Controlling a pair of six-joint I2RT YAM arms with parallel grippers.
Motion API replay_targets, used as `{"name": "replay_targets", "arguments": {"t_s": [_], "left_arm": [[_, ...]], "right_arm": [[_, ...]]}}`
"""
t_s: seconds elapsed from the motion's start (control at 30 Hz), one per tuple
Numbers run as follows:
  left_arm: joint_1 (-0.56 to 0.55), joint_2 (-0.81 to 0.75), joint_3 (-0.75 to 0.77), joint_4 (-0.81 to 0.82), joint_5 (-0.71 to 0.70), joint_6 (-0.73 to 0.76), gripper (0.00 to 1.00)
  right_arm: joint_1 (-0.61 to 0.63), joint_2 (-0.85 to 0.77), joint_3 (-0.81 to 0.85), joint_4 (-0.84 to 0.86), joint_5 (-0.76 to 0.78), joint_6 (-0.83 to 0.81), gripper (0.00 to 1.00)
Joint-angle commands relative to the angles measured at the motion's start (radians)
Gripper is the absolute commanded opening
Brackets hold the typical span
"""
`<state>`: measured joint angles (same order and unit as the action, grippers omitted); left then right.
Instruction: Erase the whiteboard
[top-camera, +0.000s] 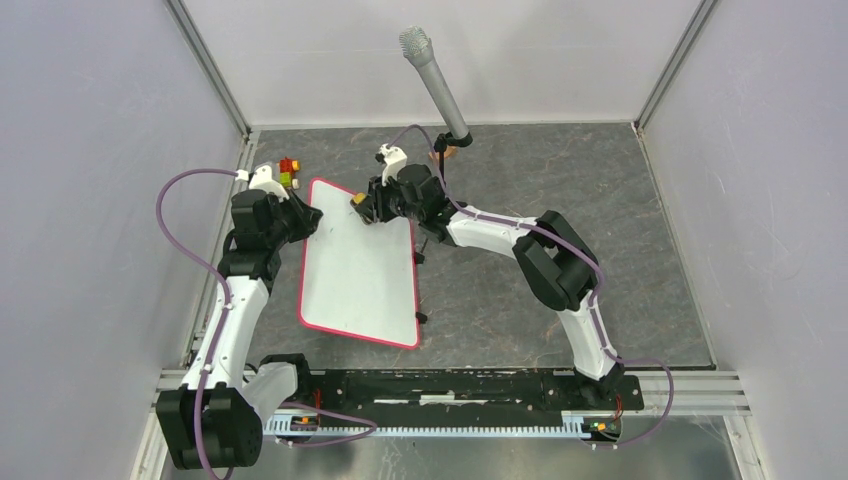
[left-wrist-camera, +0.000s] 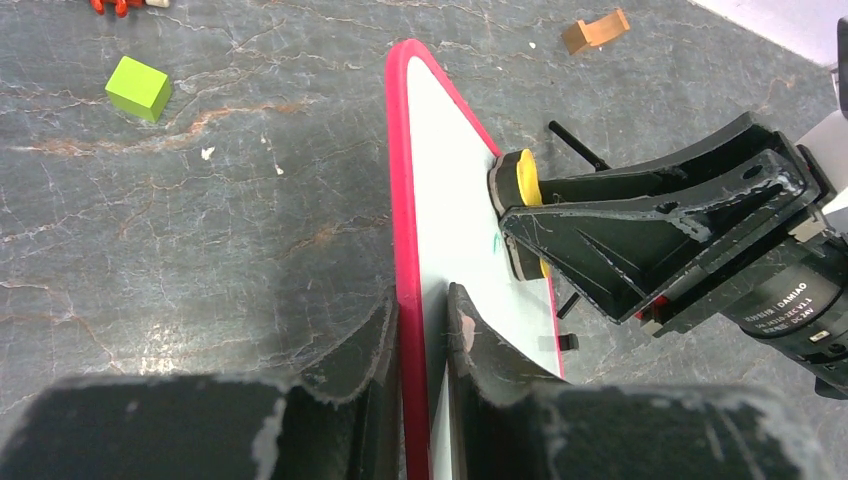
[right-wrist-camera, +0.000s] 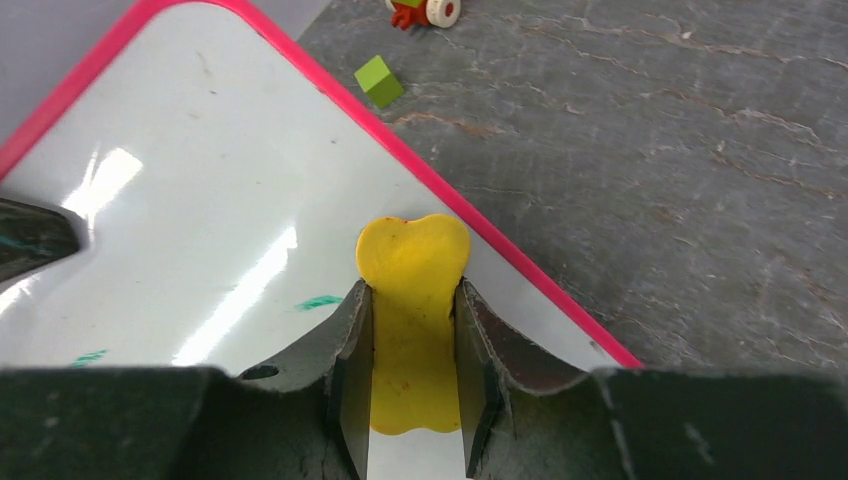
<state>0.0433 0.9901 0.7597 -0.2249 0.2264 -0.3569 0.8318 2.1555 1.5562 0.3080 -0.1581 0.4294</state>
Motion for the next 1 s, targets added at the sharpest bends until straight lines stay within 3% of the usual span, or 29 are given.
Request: {"name": "replay_targets", "arguments": {"t_s": [0.0, 0.3, 0.47, 0.77, 0.97], "left_arm": [[-0.028, -0.002, -0.011, -0.024, 0.041, 0.103, 0.02], [-0.028, 0.004, -0.012, -0.024, 0.036, 0.103, 0.02], [-0.029, 0.01, -0.008, -0.024, 0.041, 0.099, 0.02], [-0.029, -0.003, -0.011, -0.027, 0.017, 0.101, 0.02], [-0.029, 0.002, -0.01, -0.026, 0.028, 0.1, 0.02]], "right_arm": [[0.03, 0.027, -0.061, -0.132, -0.034, -0.037, 0.28], [0.104, -0.026, -0.017, -0.127, -0.177, -0.117, 0.28], [0.138, -0.06, -0.086, -0.061, -0.26, -0.108, 0.28], [0.037, -0.005, -0.15, -0.127, 0.002, -0.004, 0.28], [0.03, -0.002, -0.153, -0.132, -0.01, -0.026, 0.3]]}}
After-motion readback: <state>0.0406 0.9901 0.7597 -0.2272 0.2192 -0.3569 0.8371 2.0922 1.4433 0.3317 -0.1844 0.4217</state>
